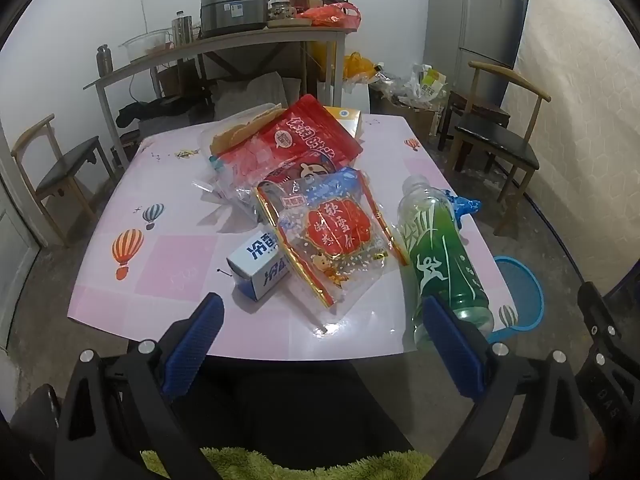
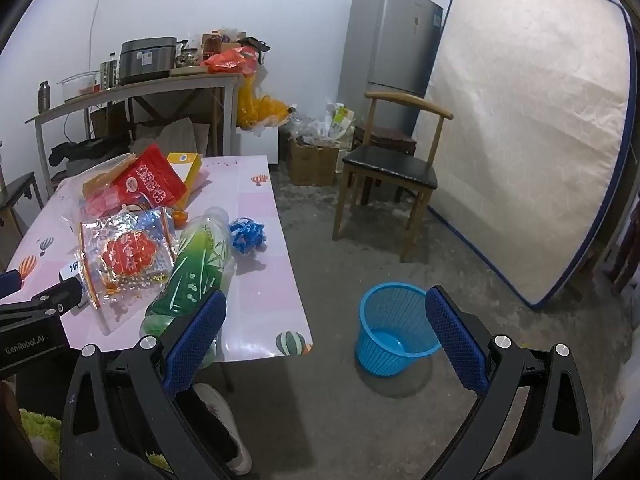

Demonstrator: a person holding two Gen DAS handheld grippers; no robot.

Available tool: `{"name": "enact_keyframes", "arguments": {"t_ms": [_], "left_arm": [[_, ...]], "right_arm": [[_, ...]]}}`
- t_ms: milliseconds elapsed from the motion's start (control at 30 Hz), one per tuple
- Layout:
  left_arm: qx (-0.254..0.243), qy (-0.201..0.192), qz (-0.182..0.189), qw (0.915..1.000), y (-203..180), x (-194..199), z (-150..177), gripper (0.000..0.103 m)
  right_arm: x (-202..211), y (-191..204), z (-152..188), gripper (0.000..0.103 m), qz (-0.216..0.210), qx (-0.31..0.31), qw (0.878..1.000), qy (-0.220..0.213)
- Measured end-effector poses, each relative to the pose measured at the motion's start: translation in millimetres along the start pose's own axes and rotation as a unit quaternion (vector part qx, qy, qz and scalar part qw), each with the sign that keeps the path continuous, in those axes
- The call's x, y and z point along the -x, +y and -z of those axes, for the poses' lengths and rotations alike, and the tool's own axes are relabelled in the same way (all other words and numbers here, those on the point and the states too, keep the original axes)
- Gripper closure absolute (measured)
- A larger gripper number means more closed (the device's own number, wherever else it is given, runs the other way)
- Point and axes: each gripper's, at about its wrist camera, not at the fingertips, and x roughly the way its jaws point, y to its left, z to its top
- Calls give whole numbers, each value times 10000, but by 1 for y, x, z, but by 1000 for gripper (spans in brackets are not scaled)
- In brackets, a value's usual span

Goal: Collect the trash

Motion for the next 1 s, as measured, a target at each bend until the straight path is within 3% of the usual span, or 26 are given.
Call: {"name": "enact_keyframes", "arguments": {"t_ms": [1000], "left_arm": [[-16,83,120,9999,-2,-3,0,6]], "right_arm": [[-3,-30,1,7,-16,-15,10000,-3]]}}
